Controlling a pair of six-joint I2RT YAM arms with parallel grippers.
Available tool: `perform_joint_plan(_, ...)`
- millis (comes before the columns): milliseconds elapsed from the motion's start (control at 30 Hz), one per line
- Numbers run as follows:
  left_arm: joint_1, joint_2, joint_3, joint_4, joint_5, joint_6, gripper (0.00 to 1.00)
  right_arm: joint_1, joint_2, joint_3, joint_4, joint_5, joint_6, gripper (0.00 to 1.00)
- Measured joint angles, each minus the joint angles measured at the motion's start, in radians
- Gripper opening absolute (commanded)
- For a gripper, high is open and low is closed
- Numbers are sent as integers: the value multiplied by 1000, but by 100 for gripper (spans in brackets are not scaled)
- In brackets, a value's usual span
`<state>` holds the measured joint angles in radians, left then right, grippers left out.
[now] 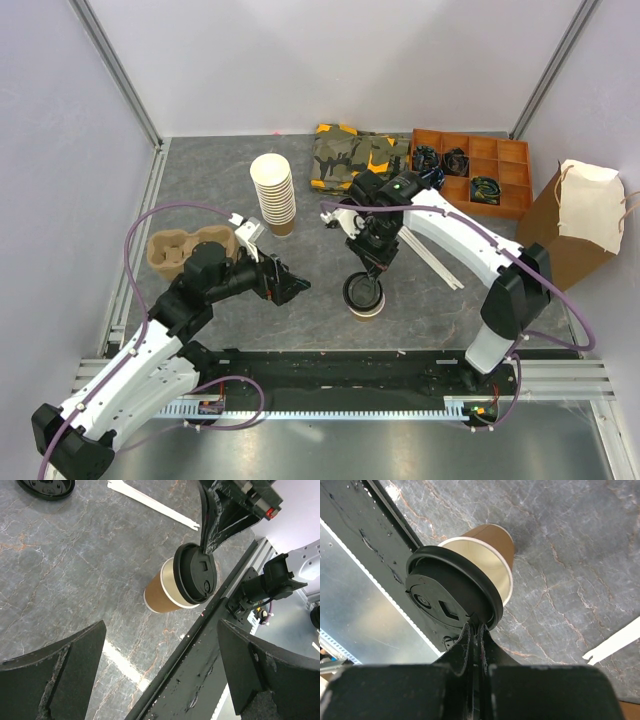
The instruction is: Pack the takeout coffee
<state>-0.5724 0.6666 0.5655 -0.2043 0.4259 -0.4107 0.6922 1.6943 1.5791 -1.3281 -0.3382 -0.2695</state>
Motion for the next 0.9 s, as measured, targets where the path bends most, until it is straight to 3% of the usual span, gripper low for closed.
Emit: perform_joint_plan(900,2,4,-16,45,27,-1,99,25,85,8,-16,44,-60,2)
